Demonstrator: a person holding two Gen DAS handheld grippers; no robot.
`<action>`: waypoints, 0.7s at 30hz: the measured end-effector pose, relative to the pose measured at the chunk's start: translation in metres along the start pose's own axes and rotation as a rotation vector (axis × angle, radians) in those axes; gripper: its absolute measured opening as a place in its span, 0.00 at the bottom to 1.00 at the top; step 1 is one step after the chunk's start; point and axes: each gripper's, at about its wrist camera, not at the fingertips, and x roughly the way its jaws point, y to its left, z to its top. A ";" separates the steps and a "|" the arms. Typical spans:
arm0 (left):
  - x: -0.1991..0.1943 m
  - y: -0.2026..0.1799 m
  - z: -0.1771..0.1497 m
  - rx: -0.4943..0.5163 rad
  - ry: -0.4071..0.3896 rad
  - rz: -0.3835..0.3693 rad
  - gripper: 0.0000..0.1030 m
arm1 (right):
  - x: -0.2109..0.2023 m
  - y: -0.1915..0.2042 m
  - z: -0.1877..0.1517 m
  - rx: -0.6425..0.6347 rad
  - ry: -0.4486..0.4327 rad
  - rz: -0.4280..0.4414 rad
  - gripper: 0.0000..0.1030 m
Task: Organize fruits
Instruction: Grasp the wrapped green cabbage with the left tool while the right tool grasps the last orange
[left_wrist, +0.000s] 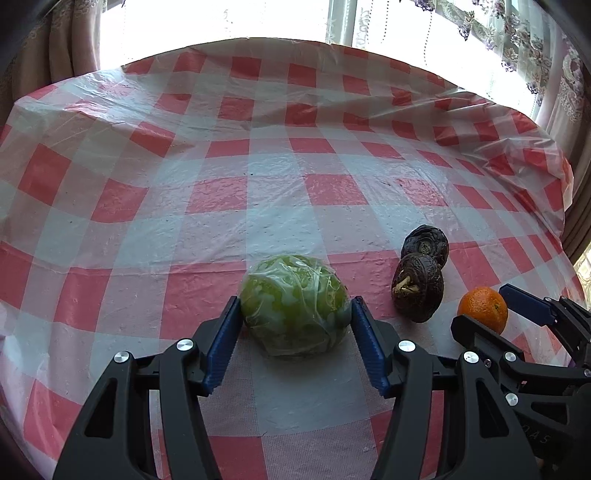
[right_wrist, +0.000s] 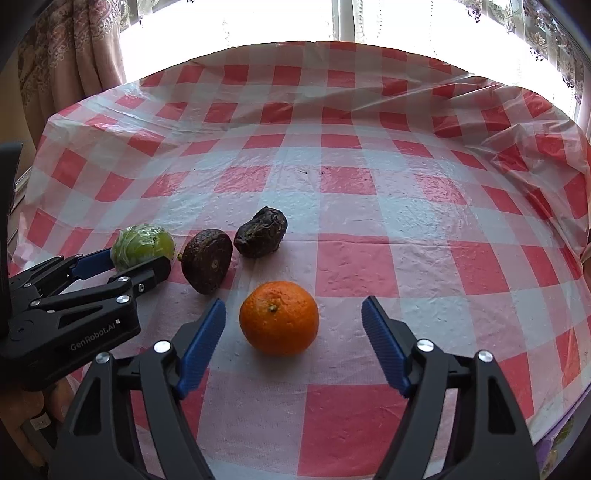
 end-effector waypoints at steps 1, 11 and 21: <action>-0.001 0.000 -0.001 -0.001 -0.005 0.006 0.57 | 0.001 0.001 0.000 -0.002 0.003 0.000 0.64; -0.010 0.001 -0.005 -0.004 -0.031 0.042 0.57 | 0.004 0.007 -0.002 -0.028 0.014 0.013 0.41; -0.029 -0.007 -0.012 0.019 -0.062 0.087 0.57 | -0.009 0.006 -0.009 -0.019 -0.006 -0.001 0.41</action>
